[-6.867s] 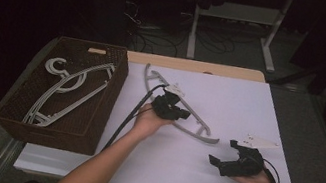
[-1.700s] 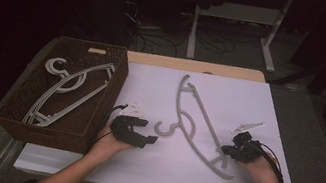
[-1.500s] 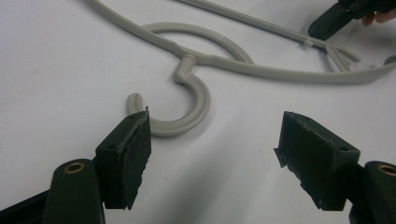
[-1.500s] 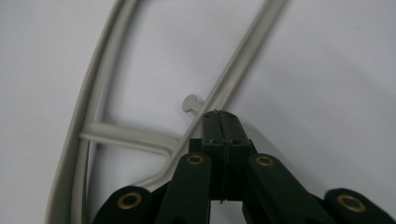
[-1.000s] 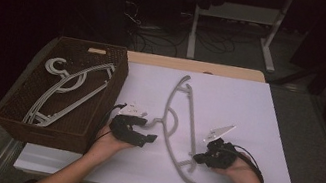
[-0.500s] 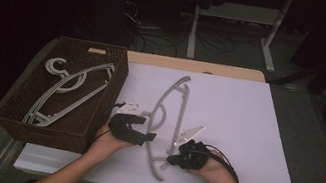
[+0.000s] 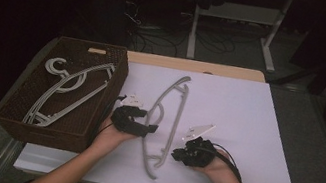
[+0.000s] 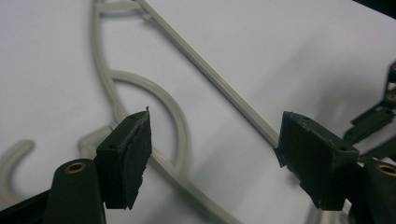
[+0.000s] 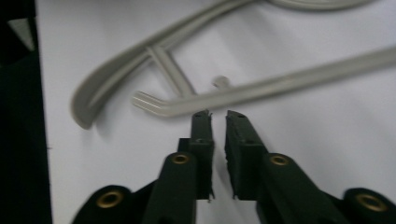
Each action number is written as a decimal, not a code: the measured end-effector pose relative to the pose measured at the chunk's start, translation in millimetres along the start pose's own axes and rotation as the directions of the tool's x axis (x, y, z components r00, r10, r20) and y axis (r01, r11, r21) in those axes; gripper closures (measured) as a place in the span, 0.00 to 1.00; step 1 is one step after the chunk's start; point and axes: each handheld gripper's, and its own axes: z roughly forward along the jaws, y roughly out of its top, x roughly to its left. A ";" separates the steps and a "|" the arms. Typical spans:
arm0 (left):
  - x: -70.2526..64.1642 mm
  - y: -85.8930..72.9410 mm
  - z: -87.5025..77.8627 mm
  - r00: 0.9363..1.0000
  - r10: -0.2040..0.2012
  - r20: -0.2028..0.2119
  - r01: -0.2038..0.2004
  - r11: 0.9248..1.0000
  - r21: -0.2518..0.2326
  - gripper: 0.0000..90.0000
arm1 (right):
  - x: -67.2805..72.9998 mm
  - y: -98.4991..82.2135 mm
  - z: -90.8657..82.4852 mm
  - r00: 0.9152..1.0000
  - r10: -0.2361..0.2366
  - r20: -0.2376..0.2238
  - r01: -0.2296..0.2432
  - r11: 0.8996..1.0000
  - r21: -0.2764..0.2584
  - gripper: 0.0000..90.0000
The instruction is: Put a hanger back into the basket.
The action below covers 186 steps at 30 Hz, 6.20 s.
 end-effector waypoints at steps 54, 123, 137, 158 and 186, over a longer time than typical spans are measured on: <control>18.9 91.0 177.1 0.996 0.073 0.049 -0.080 0.983 0.166 1.00 | -14.9 -56.8 -59.2 0.958 0.220 0.186 -0.187 0.966 -0.181 0.32; 3.0 -23.9 16.2 0.995 0.103 0.003 -0.101 0.961 0.257 0.89 | -20.7 -58.0 -60.5 0.949 0.235 0.211 -0.198 0.963 -0.184 0.35; 3.2 -15.1 -3.2 0.999 -0.004 0.051 -0.001 0.994 0.106 0.52 | -28.3 -40.4 -68.1 0.941 0.250 0.226 -0.207 0.958 -0.198 0.55; 3.1 -10.6 -11.4 0.997 -0.025 0.067 0.022 0.999 0.046 0.40 | -85.3 -25.1 -41.9 0.911 0.276 0.306 -0.266 0.961 -0.076 0.99; 4.7 -21.0 21.0 0.997 0.044 0.063 -0.058 0.972 0.227 0.48 | -85.2 -29.4 -31.4 0.907 0.259 0.332 -0.270 0.963 -0.013 0.99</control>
